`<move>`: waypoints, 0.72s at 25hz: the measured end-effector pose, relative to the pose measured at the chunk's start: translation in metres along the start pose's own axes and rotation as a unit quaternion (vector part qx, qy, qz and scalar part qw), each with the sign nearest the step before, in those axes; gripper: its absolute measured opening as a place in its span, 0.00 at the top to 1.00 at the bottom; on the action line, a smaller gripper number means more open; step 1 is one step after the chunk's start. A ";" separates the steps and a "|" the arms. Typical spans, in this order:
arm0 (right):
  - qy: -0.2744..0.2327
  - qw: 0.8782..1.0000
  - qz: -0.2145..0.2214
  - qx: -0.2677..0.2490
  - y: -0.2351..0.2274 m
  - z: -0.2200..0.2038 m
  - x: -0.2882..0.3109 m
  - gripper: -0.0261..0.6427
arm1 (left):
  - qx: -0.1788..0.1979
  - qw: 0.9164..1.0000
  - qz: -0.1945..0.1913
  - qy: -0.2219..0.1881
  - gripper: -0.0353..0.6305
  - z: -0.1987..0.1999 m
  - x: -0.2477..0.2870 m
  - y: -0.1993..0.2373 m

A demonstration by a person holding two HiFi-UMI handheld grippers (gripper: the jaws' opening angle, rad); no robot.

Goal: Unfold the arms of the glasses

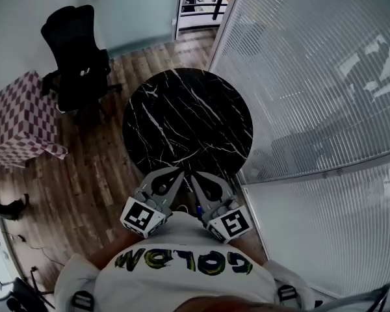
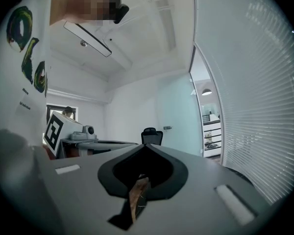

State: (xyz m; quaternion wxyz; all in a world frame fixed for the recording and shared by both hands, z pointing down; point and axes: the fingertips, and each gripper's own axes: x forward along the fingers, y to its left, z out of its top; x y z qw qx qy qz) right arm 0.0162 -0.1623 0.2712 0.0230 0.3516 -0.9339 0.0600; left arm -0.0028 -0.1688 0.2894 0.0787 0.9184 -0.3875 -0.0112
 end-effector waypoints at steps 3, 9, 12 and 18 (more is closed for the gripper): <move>0.000 1.000 0.001 -0.001 0.001 0.000 0.001 0.96 | 0.001 1.000 0.000 0.006 0.94 -0.003 0.001 -0.001; -0.016 1.000 -0.003 0.002 0.004 0.005 -0.001 0.96 | -0.006 1.000 0.000 0.003 0.94 -0.005 0.000 -0.003; -0.002 1.000 -0.009 0.001 0.002 -0.001 -0.006 0.96 | -0.010 1.000 0.002 0.004 0.94 -0.005 -0.001 -0.005; -0.009 1.000 -0.012 -0.002 -0.004 -0.002 -0.007 0.96 | -0.013 1.000 0.002 0.007 0.94 -0.008 0.000 -0.007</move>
